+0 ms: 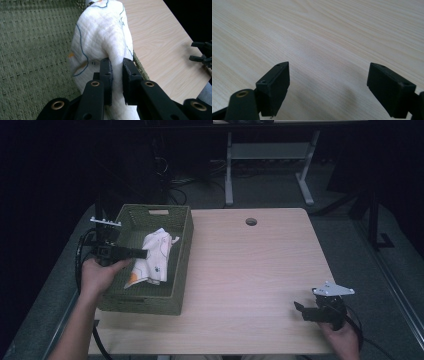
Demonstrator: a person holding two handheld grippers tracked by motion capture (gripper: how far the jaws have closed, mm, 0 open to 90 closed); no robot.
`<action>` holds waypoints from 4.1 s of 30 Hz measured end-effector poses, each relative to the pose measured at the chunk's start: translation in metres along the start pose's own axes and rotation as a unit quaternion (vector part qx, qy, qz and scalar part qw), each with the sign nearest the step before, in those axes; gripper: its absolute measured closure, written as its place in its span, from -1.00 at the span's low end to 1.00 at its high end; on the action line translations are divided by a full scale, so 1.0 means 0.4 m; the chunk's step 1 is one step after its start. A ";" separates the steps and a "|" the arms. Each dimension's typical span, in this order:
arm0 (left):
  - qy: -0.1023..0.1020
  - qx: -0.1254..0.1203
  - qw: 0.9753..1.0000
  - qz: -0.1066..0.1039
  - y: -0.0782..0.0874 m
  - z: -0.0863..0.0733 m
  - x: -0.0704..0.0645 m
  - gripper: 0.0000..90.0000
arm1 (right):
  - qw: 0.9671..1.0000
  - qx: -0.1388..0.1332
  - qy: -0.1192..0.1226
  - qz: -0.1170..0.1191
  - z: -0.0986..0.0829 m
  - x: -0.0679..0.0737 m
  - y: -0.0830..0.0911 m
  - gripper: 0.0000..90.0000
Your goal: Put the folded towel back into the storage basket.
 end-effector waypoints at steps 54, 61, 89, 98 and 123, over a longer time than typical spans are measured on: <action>-0.062 0.023 0.996 0.060 -0.056 -0.041 0.075 0.12 | 1.000 0.004 -0.002 0.004 -0.005 0.021 -0.007 -0.60; -0.070 0.020 0.995 0.063 -0.054 -0.036 0.053 -0.01 | 1.000 0.003 -0.006 0.004 -0.006 0.018 -0.003 -0.60; -0.078 0.007 0.995 0.054 -0.056 -0.023 0.004 -0.21 | 1.000 0.002 -0.010 0.002 -0.007 0.017 0.001 -0.60; -0.093 0.004 0.995 0.044 -0.070 -0.011 -0.042 -0.23 | 1.000 0.000 -0.009 0.001 -0.006 0.016 0.001 -0.60; -0.130 0.010 0.991 0.029 -0.098 0.005 -0.137 -0.24 | 1.000 -0.003 -0.012 0.004 -0.006 0.015 0.004 -0.61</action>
Point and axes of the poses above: each handheld gripper's, and its own axes: y roughly backward along the jaws, z roughly out of its top, x roughly to its left, the point moved 9 cm from there along -y, roughly forward along the jaws, and after that the axes turned 6 degrees about y, right-handed, at the moved point
